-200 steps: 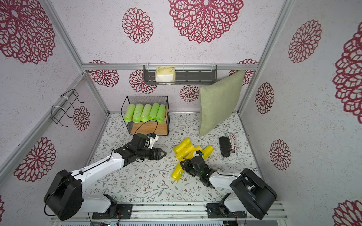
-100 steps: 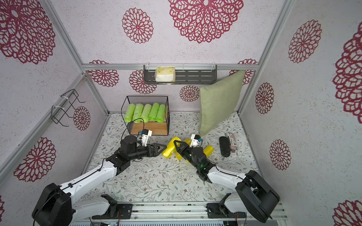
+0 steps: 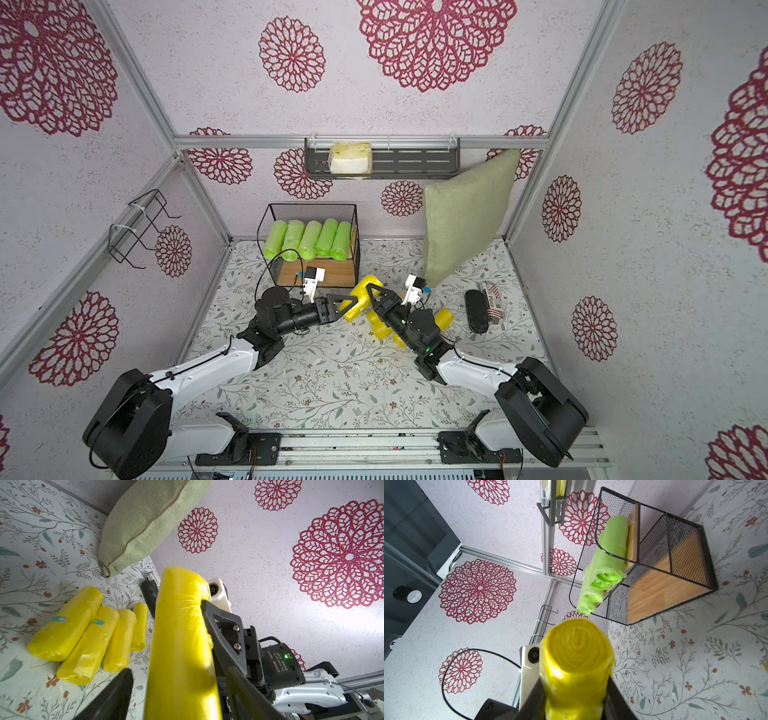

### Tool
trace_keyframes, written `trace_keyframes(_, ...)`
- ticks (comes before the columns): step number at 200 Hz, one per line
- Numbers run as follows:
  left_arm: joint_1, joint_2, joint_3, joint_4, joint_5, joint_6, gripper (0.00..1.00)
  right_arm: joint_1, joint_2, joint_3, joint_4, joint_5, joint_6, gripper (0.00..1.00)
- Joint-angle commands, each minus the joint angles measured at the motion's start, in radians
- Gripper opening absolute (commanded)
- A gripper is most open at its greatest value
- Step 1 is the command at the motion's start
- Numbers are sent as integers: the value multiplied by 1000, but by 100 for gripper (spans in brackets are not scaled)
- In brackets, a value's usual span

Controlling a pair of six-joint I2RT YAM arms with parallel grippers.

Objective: Sort the rolls of trash bags by color and place them on the shelf
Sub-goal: Place the roll of trash bags on the shelf.

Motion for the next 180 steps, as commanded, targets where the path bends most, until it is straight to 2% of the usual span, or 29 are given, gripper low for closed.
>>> trace_keyframes(1, 6, 19, 21, 79, 50, -25, 71, -11, -4, 47, 101, 3, 13, 34)
trace_keyframes(28, 5, 21, 19, 54, 44, -2, 68, -25, -2, 48, 114, 3, 13, 34)
trace_keyframes(62, 5, 20, 11, 76, 27, -10, 72, -32, 0, 53, 129, 6, 11, 33)
trace_keyframes(88, 5, 21, 14, 85, 22, -10, 67, -33, 9, 58, 134, -9, 13, 33)
trace_keyframes(134, 5, 20, 19, 91, 18, -2, 52, -33, 12, 52, 143, -14, 16, 33)
trace_keyframes(154, 8, 17, 17, 91, 14, 7, 42, -33, 15, 45, 148, -13, 16, 33)
trace_keyframes(169, 12, 17, 14, 89, 6, 18, 32, -35, 13, 31, 155, -4, 14, 39)
trace_keyframes(180, 18, 17, 10, 84, 5, 23, 27, -41, 8, 17, 156, 4, 5, 46)
